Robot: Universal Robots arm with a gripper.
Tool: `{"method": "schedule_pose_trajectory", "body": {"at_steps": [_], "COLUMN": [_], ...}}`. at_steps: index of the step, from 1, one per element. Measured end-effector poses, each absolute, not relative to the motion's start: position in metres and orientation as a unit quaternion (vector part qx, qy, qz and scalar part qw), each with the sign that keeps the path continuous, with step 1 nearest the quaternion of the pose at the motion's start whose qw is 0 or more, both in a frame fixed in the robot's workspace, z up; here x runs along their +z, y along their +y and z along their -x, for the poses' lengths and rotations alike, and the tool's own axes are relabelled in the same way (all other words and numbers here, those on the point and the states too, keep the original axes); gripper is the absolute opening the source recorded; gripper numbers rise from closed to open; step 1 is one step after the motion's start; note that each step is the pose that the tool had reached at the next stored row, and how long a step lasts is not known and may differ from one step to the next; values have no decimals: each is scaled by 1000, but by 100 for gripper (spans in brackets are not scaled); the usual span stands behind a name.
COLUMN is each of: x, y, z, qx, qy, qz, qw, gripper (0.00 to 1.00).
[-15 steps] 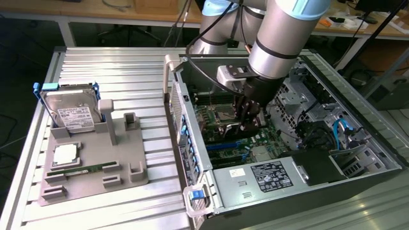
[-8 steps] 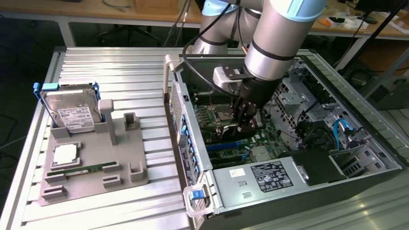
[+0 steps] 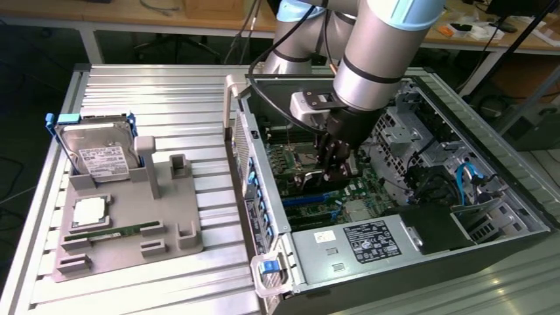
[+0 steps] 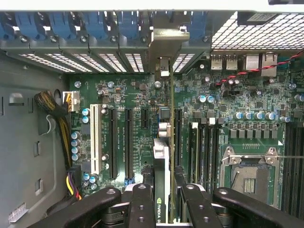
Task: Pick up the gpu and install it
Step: 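Insert the gpu into the slot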
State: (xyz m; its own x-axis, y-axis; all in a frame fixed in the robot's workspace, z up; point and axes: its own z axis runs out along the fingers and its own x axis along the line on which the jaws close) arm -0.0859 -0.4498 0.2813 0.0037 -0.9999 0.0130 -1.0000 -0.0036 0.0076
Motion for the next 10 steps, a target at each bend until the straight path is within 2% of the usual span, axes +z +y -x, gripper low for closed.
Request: {"method": "schedule_pose_trajectory", "body": {"at_steps": [10], "x": [279], "y": [-450], "z": [87], "qx": [2], "qy": [-706], "qz": [-708], "qw": [7], "gripper": [27]}}
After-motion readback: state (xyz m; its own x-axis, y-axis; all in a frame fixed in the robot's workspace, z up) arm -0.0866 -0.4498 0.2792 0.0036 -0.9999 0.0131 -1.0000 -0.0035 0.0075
